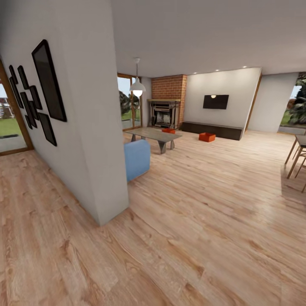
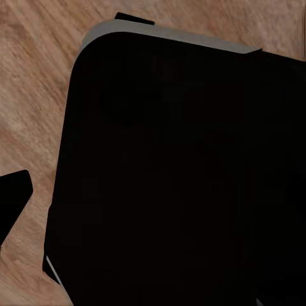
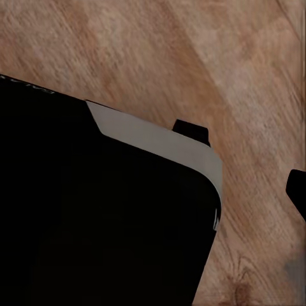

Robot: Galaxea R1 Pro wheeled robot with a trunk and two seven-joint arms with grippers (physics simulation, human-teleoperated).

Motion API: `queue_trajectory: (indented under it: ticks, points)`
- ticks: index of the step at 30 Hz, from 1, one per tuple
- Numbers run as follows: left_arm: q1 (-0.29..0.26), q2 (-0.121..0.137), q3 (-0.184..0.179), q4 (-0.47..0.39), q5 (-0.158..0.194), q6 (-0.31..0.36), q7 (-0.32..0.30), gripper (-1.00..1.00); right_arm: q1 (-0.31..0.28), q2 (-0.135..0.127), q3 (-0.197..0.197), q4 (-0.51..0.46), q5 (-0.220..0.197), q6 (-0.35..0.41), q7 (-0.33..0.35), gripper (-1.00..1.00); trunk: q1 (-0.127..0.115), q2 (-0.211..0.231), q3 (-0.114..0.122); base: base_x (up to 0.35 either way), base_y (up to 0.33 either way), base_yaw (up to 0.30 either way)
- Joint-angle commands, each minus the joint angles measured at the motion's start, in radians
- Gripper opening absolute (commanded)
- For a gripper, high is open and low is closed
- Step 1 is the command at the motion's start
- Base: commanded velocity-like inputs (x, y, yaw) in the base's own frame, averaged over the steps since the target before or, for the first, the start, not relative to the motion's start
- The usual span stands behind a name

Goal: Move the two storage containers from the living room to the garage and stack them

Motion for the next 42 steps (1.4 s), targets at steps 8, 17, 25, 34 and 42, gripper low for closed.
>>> queue_trajectory:
  ticks: [8, 17, 25, 34, 42]
  points:
    - [0.0, 0.001, 0.002, 0.0, 0.005, -0.001, 0.001, 1.0, -0.001, 0.002, -0.001, 0.003, 0.001, -0.005, 0.003, 1.0, 0.001, 0.0, -0.001, 0.335, 0.0, -0.04]
    - [0.0, 0.0, 0.002, 0.0, 0.005, -0.002, 0.001, 1.0, -0.001, 0.003, -0.004, 0.003, -0.001, -0.006, 0.003, 1.0, 0.001, 0.0, -0.001, 0.335, 0.0, -0.26]
    - [0.0, 0.0, 0.002, 0.0, 0.005, -0.002, 0.001, 1.0, -0.001, 0.003, -0.005, 0.003, -0.001, -0.006, 0.003, 1.0, 0.001, 0.0, -0.001, 0.335, 0.0, -0.286]
    - [0.0, -0.001, 0.003, 0.0, 0.005, -0.003, 0.001, 1.0, -0.001, 0.003, -0.007, 0.003, -0.001, -0.006, 0.003, 1.0, 0.001, 0.0, -0.001, 0.335, 0.0, -0.286]
    - [0.0, 0.0, 0.003, 0.0, 0.005, -0.003, 0.001, 1.0, -0.001, 0.002, -0.008, 0.003, -0.002, -0.006, 0.003, 1.0, 0.001, 0.0, -0.001, 0.335, 0.0, -0.287]
